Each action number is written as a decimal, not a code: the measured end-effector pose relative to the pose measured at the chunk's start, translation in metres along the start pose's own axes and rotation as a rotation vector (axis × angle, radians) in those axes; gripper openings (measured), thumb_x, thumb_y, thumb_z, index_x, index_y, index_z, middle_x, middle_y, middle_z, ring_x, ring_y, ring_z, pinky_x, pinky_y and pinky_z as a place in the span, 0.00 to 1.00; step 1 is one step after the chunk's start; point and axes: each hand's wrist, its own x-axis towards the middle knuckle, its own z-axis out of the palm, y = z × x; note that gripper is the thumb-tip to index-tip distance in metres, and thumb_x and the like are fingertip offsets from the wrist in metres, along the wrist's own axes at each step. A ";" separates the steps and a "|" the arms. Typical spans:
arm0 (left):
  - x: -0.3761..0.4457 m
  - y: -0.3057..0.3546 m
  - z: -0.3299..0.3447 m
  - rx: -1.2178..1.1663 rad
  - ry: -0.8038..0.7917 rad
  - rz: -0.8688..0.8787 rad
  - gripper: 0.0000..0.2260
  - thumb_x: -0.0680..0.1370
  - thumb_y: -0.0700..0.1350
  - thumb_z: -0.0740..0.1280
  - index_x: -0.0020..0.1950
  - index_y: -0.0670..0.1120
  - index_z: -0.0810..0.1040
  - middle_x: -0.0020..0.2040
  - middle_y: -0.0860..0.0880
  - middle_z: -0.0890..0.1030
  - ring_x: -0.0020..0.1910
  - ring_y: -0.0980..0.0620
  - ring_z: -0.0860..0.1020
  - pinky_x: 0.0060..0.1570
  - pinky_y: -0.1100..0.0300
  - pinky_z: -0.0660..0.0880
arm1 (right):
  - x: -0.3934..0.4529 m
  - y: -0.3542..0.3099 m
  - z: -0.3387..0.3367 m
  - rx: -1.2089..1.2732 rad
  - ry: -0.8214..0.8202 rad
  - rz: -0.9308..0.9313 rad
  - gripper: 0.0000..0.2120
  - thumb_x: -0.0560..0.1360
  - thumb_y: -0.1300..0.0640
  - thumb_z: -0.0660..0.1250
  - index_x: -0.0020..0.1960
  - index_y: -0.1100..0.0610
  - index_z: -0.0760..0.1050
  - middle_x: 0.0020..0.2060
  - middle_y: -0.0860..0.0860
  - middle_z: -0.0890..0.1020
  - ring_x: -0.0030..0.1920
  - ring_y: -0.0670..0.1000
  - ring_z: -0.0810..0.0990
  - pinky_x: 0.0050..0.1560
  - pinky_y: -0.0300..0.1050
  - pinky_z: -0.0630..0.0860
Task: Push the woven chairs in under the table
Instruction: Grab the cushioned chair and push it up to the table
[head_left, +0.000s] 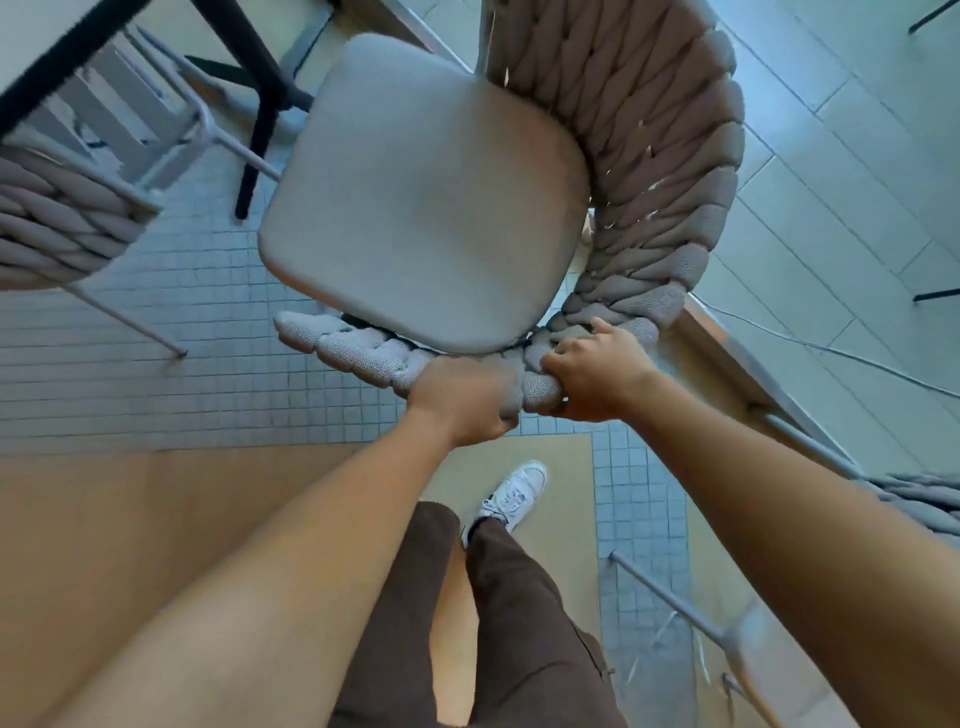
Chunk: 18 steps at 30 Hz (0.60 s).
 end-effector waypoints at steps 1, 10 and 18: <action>0.001 -0.001 0.001 0.006 -0.004 0.027 0.22 0.72 0.66 0.64 0.62 0.57 0.78 0.52 0.50 0.85 0.49 0.44 0.83 0.46 0.53 0.75 | 0.002 0.001 0.001 -0.010 -0.017 -0.011 0.24 0.72 0.30 0.60 0.57 0.46 0.77 0.53 0.47 0.82 0.54 0.53 0.82 0.68 0.58 0.65; 0.001 -0.013 -0.004 -0.001 0.002 0.084 0.21 0.75 0.64 0.64 0.61 0.53 0.77 0.51 0.48 0.85 0.49 0.42 0.83 0.45 0.53 0.72 | 0.009 0.000 0.001 -0.024 0.051 -0.011 0.30 0.72 0.25 0.52 0.56 0.45 0.77 0.51 0.43 0.82 0.51 0.52 0.83 0.56 0.50 0.74; 0.008 -0.093 -0.021 0.064 -0.003 0.116 0.21 0.73 0.65 0.65 0.60 0.55 0.77 0.52 0.48 0.85 0.51 0.42 0.83 0.47 0.53 0.73 | 0.064 -0.031 -0.031 0.068 0.143 0.069 0.25 0.72 0.27 0.57 0.51 0.45 0.79 0.44 0.45 0.83 0.45 0.53 0.82 0.42 0.46 0.73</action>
